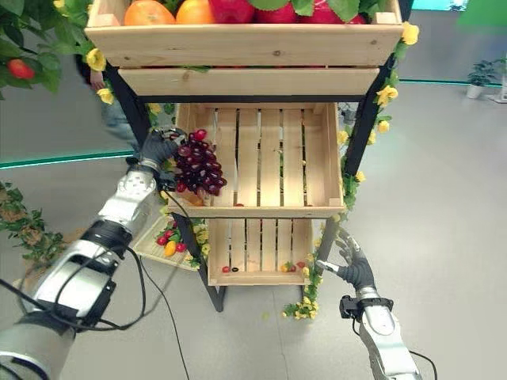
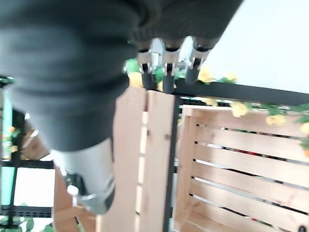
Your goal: Pick up the fruits from the basket on one side to the basket on the other side
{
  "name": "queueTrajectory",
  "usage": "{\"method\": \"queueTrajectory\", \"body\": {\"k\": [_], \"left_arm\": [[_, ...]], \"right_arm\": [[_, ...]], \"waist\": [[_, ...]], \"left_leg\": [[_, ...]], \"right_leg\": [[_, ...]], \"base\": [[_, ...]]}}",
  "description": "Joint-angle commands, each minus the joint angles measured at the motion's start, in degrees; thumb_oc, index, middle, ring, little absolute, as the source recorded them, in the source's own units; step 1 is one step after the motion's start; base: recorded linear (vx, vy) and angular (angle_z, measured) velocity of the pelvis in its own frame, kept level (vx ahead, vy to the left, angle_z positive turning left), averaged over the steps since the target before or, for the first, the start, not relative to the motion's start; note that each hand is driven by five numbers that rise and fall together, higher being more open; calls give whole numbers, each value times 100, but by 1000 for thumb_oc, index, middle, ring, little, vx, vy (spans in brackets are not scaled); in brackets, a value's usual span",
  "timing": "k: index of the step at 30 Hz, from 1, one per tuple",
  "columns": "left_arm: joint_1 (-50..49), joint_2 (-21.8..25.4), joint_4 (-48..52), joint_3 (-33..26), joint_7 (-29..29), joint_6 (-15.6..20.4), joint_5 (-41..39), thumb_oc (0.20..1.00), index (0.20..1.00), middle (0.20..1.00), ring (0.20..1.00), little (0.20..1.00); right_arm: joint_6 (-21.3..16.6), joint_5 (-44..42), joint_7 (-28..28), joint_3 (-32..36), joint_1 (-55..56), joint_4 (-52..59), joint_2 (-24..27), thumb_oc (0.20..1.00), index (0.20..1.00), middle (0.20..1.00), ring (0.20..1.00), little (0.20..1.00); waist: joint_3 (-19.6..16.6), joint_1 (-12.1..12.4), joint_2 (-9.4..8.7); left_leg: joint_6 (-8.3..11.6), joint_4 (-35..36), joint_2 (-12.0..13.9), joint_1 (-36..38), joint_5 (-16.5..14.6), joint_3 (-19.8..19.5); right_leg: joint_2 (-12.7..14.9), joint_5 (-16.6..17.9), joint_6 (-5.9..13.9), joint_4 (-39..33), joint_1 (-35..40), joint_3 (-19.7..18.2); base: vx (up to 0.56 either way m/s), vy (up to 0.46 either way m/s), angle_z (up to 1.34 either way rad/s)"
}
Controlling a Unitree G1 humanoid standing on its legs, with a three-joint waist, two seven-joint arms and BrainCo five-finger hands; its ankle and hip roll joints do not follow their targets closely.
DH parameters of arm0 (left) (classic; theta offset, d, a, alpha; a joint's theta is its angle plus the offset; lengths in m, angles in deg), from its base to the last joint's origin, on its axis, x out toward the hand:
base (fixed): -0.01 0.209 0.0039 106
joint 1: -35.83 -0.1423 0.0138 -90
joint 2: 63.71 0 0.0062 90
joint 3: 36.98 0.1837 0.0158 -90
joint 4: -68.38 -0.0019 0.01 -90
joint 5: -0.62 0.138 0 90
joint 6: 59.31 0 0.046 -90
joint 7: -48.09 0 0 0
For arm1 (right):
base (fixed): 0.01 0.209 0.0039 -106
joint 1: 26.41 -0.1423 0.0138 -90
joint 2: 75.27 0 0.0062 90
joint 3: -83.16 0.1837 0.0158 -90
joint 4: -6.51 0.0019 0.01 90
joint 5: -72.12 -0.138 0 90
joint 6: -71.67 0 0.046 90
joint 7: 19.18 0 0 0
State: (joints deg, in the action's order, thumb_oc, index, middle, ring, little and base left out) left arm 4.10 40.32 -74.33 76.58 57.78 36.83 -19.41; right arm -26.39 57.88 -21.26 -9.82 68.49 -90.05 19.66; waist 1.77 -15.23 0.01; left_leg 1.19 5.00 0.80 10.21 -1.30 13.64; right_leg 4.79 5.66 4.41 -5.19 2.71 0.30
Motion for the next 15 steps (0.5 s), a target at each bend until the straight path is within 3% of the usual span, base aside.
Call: {"method": "queueTrajectory", "body": {"k": [1,5,6,15], "left_arm": [[1101,571,-779,-109,360,9,948,200,200,200,200,200],[1221,720,-928,24,413,-46,1443,200,200,200,200,200],[1293,860,-996,167,466,-97,1932,200,200,200,200,200],[1403,961,-982,264,563,-75,2322,200,200,200,200,200]], "right_arm": [[-346,-224,107,260,-136,405,374,1000,1000,1000,1000,1000],[-389,-265,166,327,11,618,414,1000,1000,1000,1000,1000],[-414,-243,229,371,127,745,455,1000,1000,1000,1000,1000],[-482,-194,450,358,362,1163,637,1000,1000,1000,1000,1000]], "waist": [[-97,16,115],[-54,11,120],[-28,0,116],[97,-50,64]], "left_leg": [[87,-628,149,-354,-355,3],[83,-640,146,-372,-370,38],[80,-670,145,-394,-385,56],[74,-736,148,-542,-416,104]], "right_leg": [[47,-892,487,542,157,214],[48,-885,499,554,112,184],[52,-884,503,558,90,168],[39,-871,516,561,-70,72]], "base": [[26,24,-13],[38,18,-18],[50,22,-16],[36,18,-7]]}}
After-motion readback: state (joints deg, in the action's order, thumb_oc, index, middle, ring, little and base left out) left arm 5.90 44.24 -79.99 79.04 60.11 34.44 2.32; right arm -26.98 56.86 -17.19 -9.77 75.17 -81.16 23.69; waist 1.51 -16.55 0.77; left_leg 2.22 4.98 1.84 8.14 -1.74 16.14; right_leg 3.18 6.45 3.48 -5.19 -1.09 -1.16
